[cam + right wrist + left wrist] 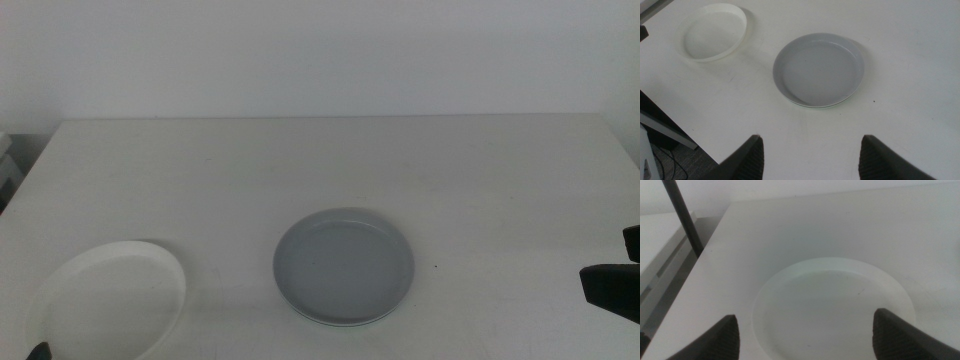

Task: Stack the three bowls on top of each other.

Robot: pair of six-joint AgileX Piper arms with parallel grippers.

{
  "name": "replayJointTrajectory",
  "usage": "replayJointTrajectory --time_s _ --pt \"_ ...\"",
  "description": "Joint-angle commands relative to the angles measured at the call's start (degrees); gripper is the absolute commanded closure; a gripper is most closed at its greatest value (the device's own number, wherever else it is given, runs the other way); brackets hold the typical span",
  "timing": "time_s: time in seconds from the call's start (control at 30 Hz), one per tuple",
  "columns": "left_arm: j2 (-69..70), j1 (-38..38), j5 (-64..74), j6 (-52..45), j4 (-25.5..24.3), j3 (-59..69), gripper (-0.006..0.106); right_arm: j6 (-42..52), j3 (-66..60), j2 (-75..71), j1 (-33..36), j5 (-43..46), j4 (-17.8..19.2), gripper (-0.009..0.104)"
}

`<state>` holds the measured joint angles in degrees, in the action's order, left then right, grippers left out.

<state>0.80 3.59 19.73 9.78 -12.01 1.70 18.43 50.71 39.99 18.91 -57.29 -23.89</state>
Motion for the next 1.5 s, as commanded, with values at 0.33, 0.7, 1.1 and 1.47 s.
replayJointTrajectory --time_s 0.33,0.7,1.1,1.47 --pt "0.8 -0.2 -3.6 0.4 -7.7 -0.3 0.012 0.2 1.2 -0.1 -0.5 3.0 -1.1 0.046" --pt "-6.2 -3.6 -6.9 11.7 -12.3 -8.8 0.012 0.2 1.2 -0.1 -0.5 3.0 -1.1 0.046" --pt "-29.7 -5.2 17.1 15.7 -8.0 -39.5 0.012 0.2 1.2 -0.1 -0.4 3.0 -1.1 0.046" --pt "-49.5 -5.2 37.1 11.9 -6.9 -59.7 0.012 0.2 1.2 -0.1 -0.4 3.0 -1.1 0.046"
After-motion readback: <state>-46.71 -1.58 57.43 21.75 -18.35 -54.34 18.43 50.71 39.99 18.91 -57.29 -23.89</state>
